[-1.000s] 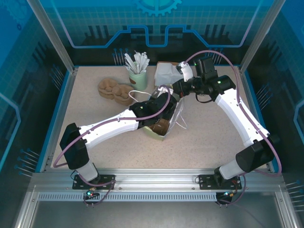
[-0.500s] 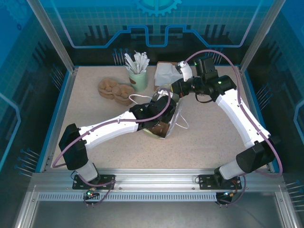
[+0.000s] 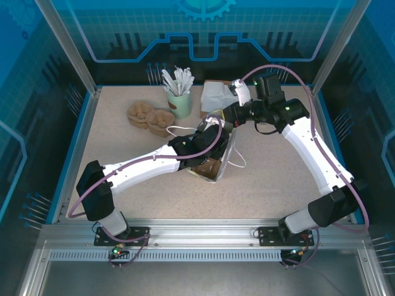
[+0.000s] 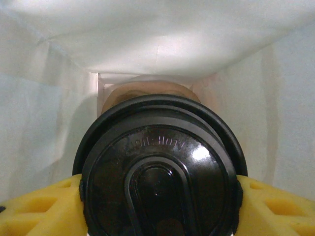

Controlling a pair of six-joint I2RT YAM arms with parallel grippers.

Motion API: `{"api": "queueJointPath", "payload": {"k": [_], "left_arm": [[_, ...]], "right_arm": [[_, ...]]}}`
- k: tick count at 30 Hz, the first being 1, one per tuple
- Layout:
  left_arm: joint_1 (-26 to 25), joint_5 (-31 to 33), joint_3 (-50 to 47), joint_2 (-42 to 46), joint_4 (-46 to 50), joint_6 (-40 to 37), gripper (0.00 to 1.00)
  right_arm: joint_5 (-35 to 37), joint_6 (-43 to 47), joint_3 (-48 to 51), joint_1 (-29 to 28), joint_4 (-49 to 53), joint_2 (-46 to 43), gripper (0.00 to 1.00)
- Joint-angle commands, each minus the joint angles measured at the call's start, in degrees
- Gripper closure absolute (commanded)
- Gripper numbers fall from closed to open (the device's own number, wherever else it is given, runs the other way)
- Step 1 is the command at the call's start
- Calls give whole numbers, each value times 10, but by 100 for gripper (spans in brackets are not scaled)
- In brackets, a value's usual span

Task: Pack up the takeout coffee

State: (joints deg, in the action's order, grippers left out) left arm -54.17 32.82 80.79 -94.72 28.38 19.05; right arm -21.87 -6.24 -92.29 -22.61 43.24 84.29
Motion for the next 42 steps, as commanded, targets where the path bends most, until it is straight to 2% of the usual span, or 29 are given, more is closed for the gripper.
{"api": "queueJointPath", "payload": {"k": [1,13,26,42], "left_arm": [[-2,20,9,-13,19,-12,39],[-3,20,19,-26,26,-14,39],[2,6,57,-82,52,-24,39],[16,-23,43,-79,39,-10,38]], "right_arm": [[-29,-11,2,-7,-22,-29,100],[-40,-25,18,-6,-33,-31,100],[-67,-42,20,-7,-43,-15,100],[-89,-48,-1,6,-34,10,100]]}}
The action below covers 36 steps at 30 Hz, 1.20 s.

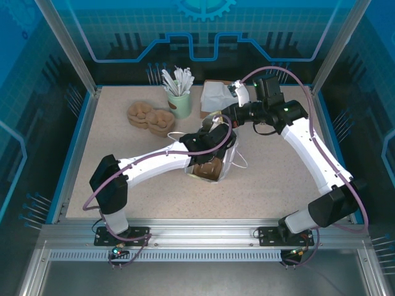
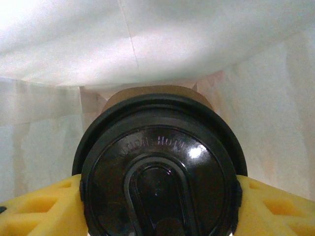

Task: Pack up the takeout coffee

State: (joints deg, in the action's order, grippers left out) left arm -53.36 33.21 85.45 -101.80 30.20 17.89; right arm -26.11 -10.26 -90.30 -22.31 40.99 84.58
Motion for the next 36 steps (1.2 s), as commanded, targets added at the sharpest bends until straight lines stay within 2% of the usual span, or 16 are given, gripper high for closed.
{"api": "queueJointPath", "payload": {"k": [1,6,10,16,26,36], "left_arm": [[10,-33,-1,-10,26,6,38],[15,-60,12,-17,48,17,39],[19,-80,22,-23,70,28,38],[26,-104,37,-37,95,42,38],[50,-151,102,-86,164,72,39],[72,-195,185,-148,230,83,39]], "right_arm": [[-47,-9,-22,4,-11,9,100],[-40,-11,-29,9,-7,13,85],[-32,-16,-72,23,19,27,70],[-27,-26,-114,44,30,35,53],[-19,-29,-157,63,45,27,49],[40,-53,-77,100,21,-41,49]]}}
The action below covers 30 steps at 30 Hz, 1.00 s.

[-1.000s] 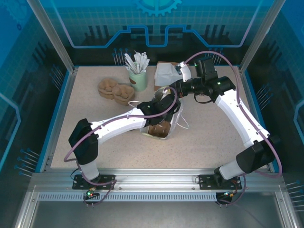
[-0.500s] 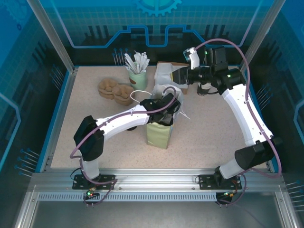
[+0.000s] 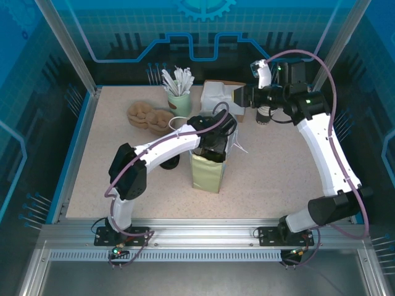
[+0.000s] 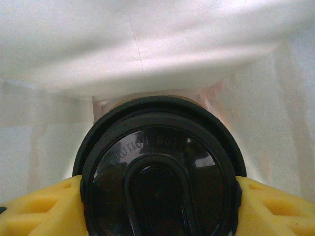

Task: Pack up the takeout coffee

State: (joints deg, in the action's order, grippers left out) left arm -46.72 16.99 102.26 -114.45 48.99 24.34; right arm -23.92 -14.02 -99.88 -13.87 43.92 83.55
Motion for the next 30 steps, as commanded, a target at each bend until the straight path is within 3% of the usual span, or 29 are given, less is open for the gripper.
{"api": "queueJointPath", "payload": {"k": [1,16,30], "left_arm": [[8,-35,22,-24,44,19,39],[20,-44,65,-74,70,17,40],[20,-52,51,-91,64,22,39]], "right_arm": [[19,-22,30,21,-12,-40,49],[58,-108,189,39,-30,-133,49],[37,-144,248,39,-41,-157,49]]}}
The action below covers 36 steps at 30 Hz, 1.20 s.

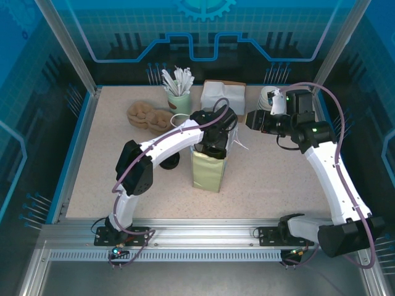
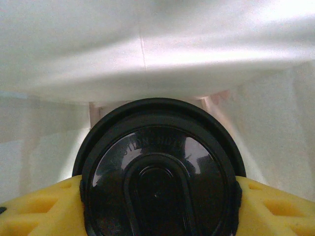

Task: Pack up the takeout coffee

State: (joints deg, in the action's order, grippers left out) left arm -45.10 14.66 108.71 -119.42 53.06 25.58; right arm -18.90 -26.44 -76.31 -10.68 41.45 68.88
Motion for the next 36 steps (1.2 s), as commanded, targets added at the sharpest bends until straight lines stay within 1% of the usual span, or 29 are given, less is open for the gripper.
{"api": "queueJointPath", "payload": {"k": [1,8,13,17,20,25,36], "left_arm": [[4,-29,-12,-41,23,9,39],[5,-28,10,-33,33,15,34],[10,-20,38,-34,57,26,27],[11,-14,51,-31,65,25,23],[11,-11,56,-28,70,28,22],[10,-4,58,-24,77,37,19],[10,-5,80,-22,98,71,15]], "right_arm": [[-14,-27,17,7,-19,-10,49],[-32,-66,20,-7,-34,15,51],[-14,-71,16,-25,-32,25,51],[-7,-75,23,-28,-33,25,51],[-8,-76,25,-35,-35,27,51],[13,-62,15,-56,-12,41,51],[42,-76,17,-84,3,58,50]]}}
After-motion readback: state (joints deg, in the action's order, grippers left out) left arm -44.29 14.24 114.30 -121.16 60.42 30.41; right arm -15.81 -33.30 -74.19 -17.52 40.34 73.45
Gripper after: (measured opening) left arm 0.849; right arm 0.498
